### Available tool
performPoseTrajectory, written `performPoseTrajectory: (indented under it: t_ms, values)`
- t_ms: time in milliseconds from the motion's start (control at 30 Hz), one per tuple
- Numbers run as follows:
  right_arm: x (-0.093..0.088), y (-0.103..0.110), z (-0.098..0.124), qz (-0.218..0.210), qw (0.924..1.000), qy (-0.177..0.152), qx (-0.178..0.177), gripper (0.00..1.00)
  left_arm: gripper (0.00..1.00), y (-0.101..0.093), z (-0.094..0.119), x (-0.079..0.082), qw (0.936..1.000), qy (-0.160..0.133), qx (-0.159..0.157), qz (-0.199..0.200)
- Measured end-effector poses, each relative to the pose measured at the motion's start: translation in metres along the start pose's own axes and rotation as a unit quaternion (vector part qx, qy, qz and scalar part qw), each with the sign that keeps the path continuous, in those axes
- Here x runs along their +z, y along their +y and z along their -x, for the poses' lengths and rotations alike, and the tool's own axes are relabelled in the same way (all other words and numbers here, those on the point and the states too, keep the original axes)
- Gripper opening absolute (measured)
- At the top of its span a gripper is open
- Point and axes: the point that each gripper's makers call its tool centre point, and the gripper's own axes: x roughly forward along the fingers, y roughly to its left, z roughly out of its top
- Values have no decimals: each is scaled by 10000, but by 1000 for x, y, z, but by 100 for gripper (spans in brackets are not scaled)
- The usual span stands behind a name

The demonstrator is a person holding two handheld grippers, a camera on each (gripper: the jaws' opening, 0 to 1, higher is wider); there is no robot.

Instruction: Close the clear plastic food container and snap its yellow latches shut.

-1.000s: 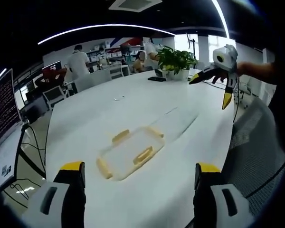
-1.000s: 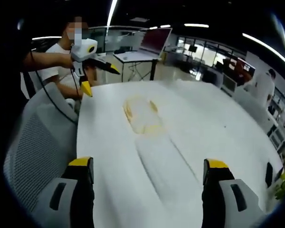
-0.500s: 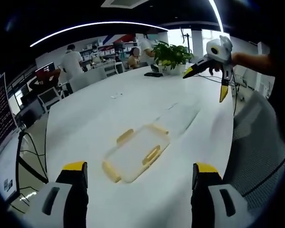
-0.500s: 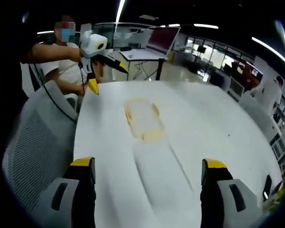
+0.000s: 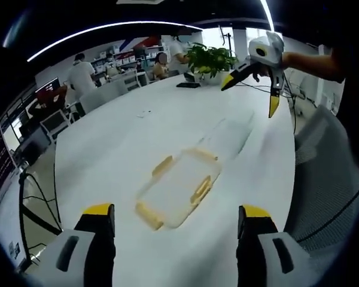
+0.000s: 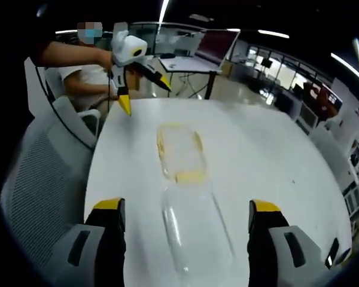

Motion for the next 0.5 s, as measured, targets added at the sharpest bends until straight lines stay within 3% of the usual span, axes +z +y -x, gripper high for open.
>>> performPoseTrajectory:
  t_ms: [500]
  values:
    - [10, -7, -28, 220, 9992, 173, 289, 71, 69, 13, -17, -13, 9972, 387, -408, -485]
